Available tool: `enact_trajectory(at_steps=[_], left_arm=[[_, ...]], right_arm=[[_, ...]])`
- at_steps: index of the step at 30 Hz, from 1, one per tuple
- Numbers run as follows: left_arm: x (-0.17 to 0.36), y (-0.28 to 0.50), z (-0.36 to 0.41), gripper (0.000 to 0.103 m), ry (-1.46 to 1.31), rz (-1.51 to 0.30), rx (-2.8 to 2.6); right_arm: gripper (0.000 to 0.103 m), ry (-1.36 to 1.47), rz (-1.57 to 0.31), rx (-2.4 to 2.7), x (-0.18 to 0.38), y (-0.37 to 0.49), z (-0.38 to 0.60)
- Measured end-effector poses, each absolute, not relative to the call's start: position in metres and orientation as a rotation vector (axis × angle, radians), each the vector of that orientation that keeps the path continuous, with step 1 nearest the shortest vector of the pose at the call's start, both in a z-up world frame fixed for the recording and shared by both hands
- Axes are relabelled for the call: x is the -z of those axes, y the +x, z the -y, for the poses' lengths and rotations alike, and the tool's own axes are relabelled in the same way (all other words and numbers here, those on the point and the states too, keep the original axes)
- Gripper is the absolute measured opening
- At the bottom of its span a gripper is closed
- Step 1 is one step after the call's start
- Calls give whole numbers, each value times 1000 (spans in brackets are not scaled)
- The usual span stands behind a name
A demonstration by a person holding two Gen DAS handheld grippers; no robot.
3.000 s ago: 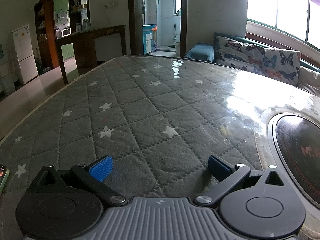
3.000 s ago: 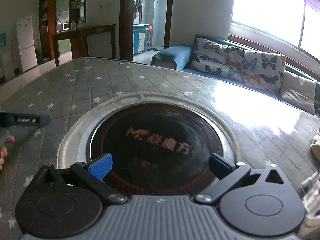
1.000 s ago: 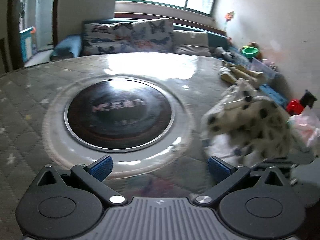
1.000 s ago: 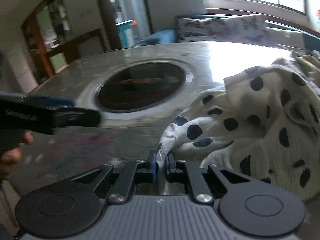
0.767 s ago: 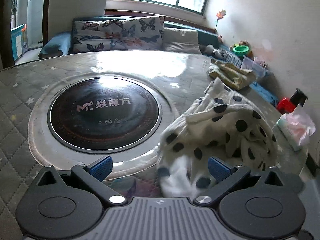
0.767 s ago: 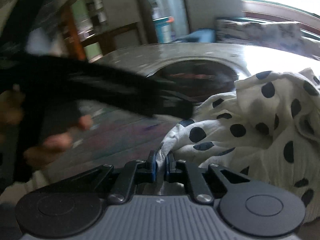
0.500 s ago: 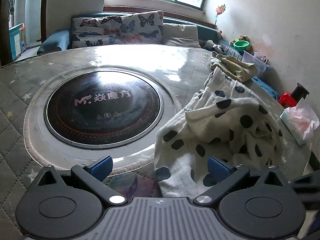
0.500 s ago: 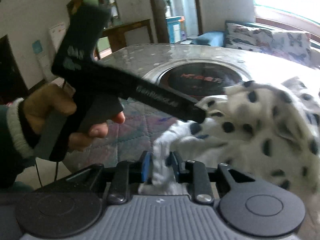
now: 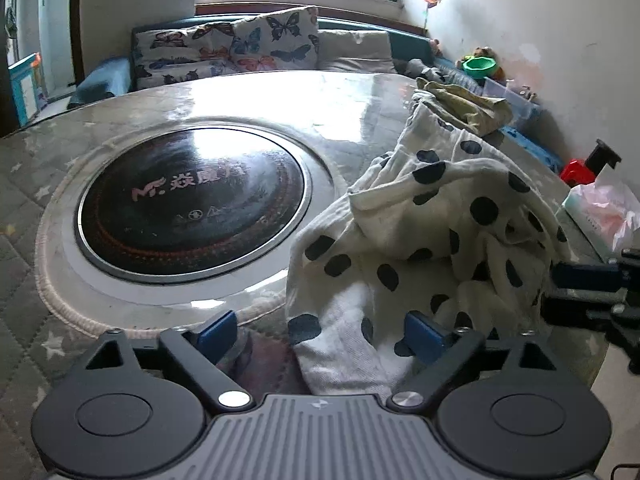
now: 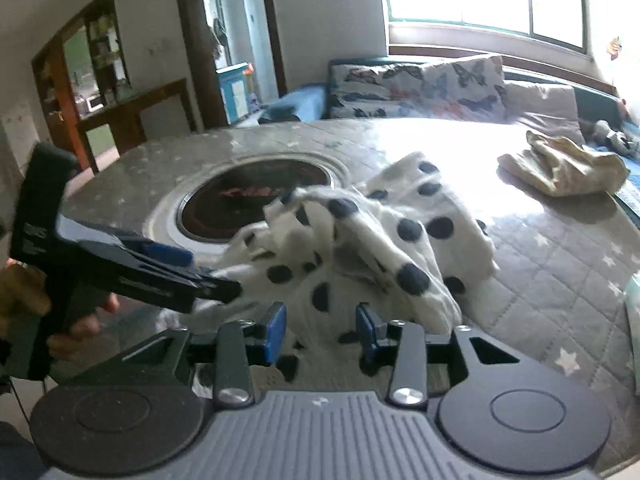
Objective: Fold clothes
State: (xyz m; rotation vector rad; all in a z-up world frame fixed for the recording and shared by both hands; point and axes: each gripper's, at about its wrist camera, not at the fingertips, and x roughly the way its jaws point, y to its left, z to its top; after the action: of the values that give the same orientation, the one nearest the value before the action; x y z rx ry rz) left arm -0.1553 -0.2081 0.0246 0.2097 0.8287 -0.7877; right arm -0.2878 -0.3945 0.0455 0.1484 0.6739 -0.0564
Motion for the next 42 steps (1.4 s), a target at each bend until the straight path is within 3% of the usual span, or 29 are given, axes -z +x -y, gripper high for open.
enact_trajectory(at_steps=[4,9,19,42], left_arm=[[-31,-167,207,103,225,-811,790],[-37,-183,205,103,240,-799,801],[-44,-211,197,103,265,-807,798],[-40,-249,187,103,307,-784,780]], right_arm=[[42,170,-704,80,-32,-287,396],[50,192,-717,101,-25,-298,390],[57,197,-734,134,-20,-324,376],[68,198,-758,180,-8,-359,358]])
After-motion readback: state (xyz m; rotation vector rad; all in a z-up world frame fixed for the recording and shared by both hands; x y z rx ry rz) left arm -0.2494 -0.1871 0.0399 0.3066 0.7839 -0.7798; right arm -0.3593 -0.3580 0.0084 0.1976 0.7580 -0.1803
